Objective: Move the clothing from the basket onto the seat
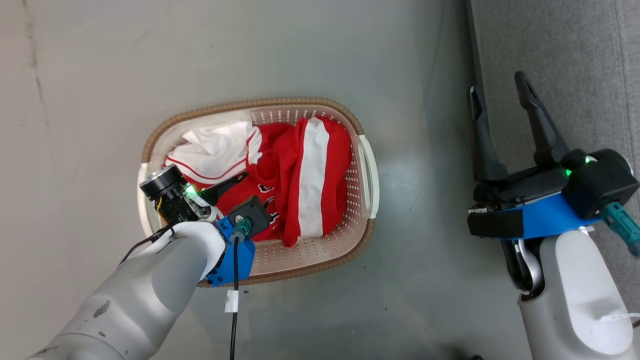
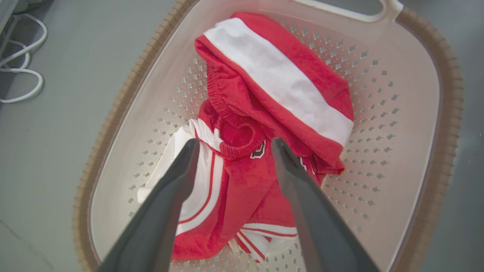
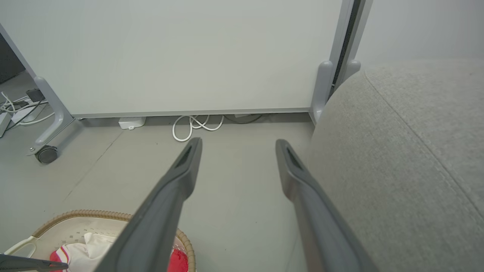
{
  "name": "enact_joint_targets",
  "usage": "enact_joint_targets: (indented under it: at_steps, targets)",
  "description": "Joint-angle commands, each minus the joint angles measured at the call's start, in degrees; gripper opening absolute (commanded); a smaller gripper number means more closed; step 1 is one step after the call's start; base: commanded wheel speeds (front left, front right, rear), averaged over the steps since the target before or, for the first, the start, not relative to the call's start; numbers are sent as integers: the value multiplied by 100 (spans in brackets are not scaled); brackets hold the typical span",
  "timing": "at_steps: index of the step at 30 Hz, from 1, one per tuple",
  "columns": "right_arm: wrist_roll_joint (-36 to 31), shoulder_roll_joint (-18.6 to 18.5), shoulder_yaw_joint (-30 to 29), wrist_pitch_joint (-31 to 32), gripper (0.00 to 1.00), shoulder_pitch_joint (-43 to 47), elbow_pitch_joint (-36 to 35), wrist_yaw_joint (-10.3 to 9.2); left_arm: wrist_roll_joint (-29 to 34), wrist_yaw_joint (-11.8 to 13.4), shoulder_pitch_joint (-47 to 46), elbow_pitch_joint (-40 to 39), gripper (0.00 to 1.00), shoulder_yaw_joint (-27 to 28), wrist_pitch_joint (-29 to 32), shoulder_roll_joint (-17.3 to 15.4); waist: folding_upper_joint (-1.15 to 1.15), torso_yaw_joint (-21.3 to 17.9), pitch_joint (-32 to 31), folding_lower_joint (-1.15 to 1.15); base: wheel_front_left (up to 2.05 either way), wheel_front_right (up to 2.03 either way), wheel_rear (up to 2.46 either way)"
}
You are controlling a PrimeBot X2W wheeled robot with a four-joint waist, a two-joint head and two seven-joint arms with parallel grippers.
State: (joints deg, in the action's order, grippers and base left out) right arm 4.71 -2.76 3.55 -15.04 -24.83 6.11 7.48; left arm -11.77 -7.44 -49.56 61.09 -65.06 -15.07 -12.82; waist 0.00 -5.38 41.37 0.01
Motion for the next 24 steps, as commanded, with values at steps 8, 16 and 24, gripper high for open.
enact_joint_targets:
  at_steps: [8,16,24]
  targets:
    - [-63,-22,-50,-22,100,-302,-147,3,-309,-5,-403,667,100,-773,372,49,0,-116,591,-1,0,0,0]
    - [-92,-21,-30,-22,100,-498,-276,3,-158,-5,-745,910,100,-841,877,-5,0,-167,1079,-1,0,0,0]
    - [-75,-22,-13,-22,100,-602,-396,3,-84,-5,-987,990,100,-845,1120,2,0,-228,1424,-1,0,0,0]
